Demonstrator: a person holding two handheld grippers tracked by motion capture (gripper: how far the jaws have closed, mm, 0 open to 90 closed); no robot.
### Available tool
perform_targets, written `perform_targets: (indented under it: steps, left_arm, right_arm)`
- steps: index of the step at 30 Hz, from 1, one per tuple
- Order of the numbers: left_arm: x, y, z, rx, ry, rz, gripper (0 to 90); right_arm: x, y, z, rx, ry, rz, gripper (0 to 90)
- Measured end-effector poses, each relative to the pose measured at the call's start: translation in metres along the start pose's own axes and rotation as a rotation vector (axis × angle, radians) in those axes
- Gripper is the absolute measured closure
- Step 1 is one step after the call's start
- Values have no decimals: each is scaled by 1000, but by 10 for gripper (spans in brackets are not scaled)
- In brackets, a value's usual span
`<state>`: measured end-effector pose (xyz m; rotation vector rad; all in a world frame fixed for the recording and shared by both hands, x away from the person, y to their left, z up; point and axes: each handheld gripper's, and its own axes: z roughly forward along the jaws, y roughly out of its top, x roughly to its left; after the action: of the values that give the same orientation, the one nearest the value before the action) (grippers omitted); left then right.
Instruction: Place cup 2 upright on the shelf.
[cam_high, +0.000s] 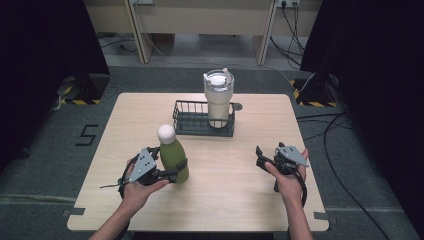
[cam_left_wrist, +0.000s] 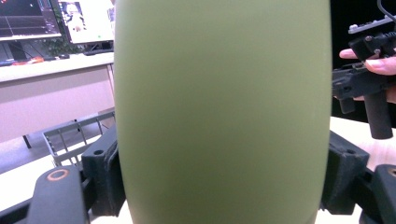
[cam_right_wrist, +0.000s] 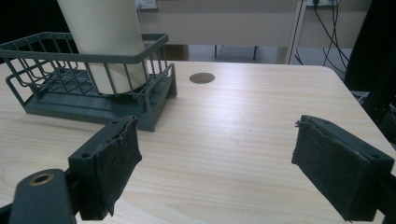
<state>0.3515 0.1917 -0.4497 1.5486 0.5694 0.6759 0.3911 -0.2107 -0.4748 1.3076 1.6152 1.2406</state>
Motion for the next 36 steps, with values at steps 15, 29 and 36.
perform_targets:
  steps: [15,29,36]
  left_arm:
    - [18,16,9,-16,46,13,203]
    - [31,27,23,-26,72,17,204]
    - [36,34,28,-38,86,17,204]
  right_arm:
    - [1,-1,1,7,3,4,147]
    - [2,-1,1,8,3,11,149]
    - [1,-1,0,8,-1,14,150]
